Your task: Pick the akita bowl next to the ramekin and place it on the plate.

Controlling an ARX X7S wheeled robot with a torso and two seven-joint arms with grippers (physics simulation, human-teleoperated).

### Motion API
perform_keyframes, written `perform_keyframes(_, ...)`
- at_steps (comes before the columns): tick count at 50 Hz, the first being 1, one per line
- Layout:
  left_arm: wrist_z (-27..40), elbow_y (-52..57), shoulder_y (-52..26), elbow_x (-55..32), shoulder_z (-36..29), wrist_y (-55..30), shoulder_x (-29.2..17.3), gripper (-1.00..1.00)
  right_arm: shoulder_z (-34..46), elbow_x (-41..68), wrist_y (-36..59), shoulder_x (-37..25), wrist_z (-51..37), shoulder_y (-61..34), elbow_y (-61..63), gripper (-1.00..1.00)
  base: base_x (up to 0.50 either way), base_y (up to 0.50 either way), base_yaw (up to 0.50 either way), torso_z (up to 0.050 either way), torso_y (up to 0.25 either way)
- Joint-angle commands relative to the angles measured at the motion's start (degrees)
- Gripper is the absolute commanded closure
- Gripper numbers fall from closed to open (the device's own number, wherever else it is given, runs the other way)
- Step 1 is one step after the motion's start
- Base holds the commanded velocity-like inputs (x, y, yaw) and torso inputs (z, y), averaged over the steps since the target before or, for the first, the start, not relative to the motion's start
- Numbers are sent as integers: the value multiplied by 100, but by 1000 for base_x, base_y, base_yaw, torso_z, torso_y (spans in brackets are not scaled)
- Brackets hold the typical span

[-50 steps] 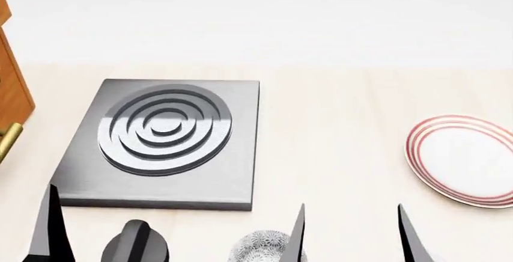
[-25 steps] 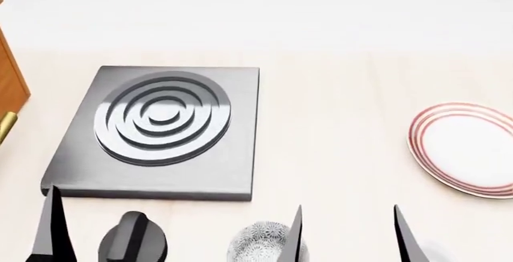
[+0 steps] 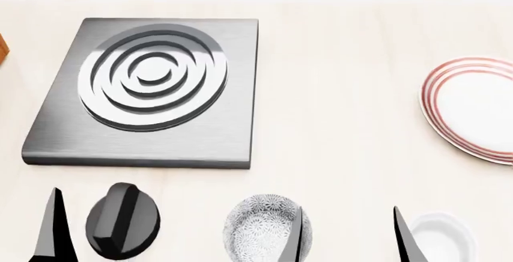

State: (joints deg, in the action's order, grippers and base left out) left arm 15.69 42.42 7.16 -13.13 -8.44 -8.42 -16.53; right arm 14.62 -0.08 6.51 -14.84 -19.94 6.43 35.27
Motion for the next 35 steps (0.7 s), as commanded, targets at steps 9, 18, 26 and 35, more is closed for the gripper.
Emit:
perform_keyframes(9, 83, 24, -11, -46, -46, -2, -69, -100, 53, 55, 38, -73, -80, -30, 30, -100, 0, 0, 0, -9, -127)
perform_keyframes(18, 108, 4, -19, -51, -71, 31, -95, -100, 73, 89, 53, -104, -109, -47, 30, -100, 0, 0, 0, -8, -104)
perform_keyframes(26, 136, 2, -20, -63, -82, 52, -121, -100, 94, 91, 51, -130, -145, -53, 31, -100, 0, 0, 0, -5, -74)
perform_keyframes(35, 161, -25, -4, -57, -103, 128, -136, -100, 126, 124, 40, -161, -159, -50, 26, -100, 0, 0, 0, -1, -25)
